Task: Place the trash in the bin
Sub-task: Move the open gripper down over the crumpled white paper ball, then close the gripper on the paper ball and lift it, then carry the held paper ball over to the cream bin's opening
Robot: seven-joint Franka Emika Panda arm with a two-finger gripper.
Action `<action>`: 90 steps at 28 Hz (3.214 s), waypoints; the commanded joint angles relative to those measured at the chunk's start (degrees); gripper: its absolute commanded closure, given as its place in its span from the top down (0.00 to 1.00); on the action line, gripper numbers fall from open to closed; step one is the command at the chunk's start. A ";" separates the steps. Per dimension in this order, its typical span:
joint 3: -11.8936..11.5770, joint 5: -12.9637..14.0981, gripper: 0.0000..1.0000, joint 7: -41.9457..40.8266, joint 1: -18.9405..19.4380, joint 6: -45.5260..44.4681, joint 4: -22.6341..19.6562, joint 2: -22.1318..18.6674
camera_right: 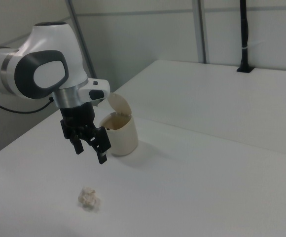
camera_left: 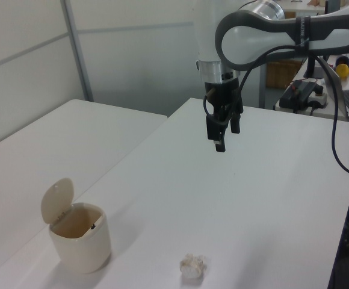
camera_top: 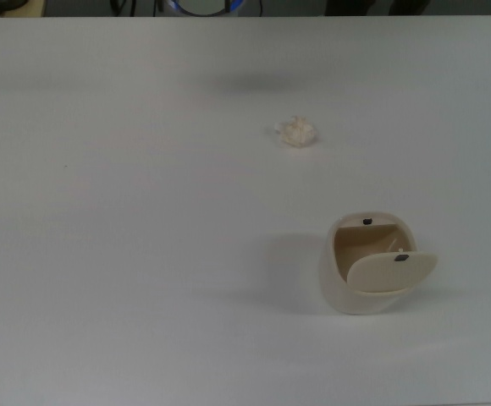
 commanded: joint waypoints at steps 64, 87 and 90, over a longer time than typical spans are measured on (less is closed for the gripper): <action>17.10 -13.10 0.00 26.13 5.11 30.56 -11.85 23.31; 17.37 -7.73 0.00 27.88 2.74 24.59 8.98 23.22; 17.54 -8.08 0.02 30.87 2.74 25.37 10.73 23.49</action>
